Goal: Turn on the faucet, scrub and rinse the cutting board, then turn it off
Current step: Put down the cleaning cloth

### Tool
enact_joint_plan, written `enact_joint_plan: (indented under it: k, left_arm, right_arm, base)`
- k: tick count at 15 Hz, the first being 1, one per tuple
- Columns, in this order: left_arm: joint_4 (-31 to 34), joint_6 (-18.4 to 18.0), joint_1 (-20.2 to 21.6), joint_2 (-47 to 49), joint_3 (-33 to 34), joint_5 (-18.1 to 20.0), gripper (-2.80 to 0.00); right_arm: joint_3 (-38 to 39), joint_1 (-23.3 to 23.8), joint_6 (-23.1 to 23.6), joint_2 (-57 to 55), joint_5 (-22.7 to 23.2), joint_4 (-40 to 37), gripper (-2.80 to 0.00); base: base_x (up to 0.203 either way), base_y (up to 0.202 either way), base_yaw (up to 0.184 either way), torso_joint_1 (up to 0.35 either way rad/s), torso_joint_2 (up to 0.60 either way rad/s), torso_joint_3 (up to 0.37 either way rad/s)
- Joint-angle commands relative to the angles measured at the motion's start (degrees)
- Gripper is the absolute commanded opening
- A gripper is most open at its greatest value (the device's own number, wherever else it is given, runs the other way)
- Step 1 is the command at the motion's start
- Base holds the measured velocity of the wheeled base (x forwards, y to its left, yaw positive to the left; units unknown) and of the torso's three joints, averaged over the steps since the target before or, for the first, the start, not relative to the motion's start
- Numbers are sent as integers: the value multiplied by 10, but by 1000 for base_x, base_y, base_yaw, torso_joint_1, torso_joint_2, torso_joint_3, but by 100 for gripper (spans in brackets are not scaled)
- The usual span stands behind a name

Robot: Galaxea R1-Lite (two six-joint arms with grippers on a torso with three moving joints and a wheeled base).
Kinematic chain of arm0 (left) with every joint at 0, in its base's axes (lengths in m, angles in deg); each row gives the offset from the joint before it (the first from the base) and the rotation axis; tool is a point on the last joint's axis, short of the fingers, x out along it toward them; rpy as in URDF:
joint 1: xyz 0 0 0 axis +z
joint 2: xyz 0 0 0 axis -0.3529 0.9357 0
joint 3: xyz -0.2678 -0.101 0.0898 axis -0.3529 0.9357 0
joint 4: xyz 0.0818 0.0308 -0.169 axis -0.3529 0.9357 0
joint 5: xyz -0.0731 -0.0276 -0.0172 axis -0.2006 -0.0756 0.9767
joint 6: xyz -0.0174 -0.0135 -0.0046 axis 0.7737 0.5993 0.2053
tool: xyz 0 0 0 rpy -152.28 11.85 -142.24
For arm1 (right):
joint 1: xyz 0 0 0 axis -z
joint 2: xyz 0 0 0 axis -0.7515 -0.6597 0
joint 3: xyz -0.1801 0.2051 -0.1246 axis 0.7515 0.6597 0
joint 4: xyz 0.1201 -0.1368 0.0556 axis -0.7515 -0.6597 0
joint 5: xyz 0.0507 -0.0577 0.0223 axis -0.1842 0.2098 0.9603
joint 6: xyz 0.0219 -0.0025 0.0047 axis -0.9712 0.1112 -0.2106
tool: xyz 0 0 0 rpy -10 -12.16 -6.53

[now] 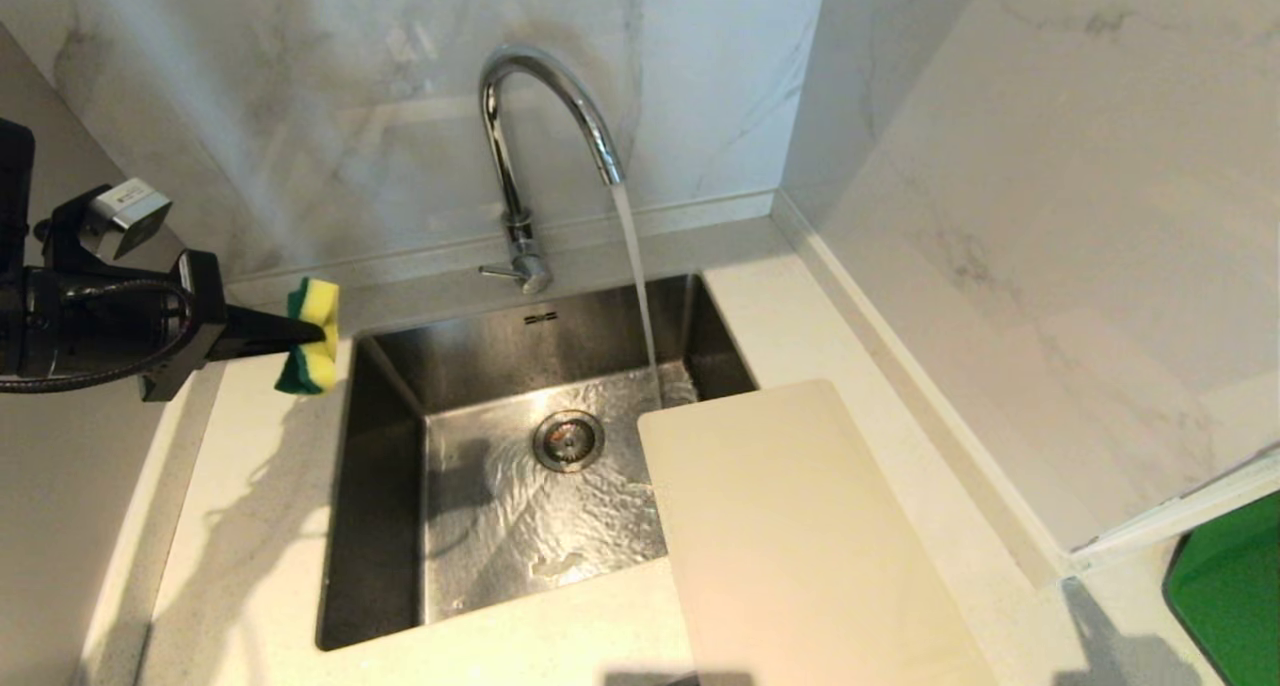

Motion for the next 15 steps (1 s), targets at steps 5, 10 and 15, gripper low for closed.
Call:
enact_joint_plan:
  k: [5, 10, 15]
  left_arm:
    - [0, 2, 0, 4, 1, 1, -280]
    - [-2, 1, 0, 10, 1, 1, -280]
    - [-3, 0, -1, 14, 1, 1, -280]
  right_arm:
    - [139, 47, 0, 101, 6, 1, -280]
    - [245, 65, 6, 154, 32, 15, -280]
    - [302, 65, 13, 156, 45, 44, -280]
  base:
    - [0, 0, 0, 0, 0, 0]
    - [0, 0, 0, 0, 0, 0]
    - [0, 0, 0, 0, 0, 0]
